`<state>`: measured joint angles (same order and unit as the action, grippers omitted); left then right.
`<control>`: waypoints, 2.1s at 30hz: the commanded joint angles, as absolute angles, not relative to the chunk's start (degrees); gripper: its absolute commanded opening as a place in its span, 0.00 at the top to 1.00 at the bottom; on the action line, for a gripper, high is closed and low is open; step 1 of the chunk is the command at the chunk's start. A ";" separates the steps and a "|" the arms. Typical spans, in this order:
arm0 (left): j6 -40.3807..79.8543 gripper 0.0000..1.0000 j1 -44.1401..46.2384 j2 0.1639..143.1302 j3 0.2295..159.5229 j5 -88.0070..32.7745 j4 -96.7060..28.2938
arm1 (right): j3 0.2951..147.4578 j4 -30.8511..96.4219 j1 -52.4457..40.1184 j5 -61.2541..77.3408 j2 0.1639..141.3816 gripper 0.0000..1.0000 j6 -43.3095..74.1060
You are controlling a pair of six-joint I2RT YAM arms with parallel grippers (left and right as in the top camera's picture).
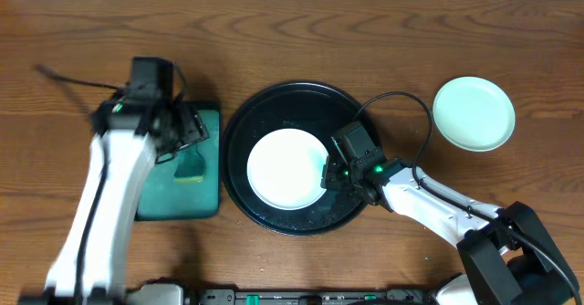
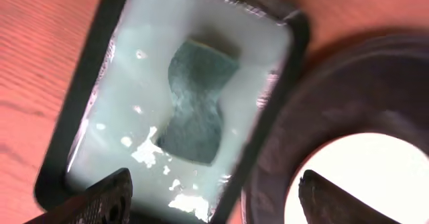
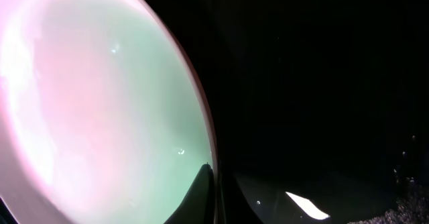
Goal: Clean dirty plates on tray and stack at the side
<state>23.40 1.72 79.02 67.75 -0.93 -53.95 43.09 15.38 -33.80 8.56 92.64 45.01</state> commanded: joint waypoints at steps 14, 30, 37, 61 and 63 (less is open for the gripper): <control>24.32 0.20 1.74 61.08 67.75 -7.05 -63.22 | 42.65 13.47 -24.21 37.15 91.24 0.99 43.90; 24.29 0.20 1.74 61.41 67.72 -7.07 -63.86 | 42.63 2.74 -17.06 39.53 91.24 0.98 34.59; 24.27 0.20 1.74 61.65 67.72 -7.07 -64.29 | 42.65 -1.56 -16.75 32.18 89.80 0.98 28.10; 24.10 0.20 1.74 64.36 67.72 -7.07 -64.95 | 42.63 -0.19 -18.17 26.50 98.06 0.44 31.09; 24.10 0.20 1.74 64.36 67.72 -7.07 -64.95 | 42.63 -3.46 -18.15 27.73 99.39 0.43 33.17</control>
<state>24.01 1.72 64.20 67.75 -7.18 -64.66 42.37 -0.62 -17.87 23.20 97.45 30.13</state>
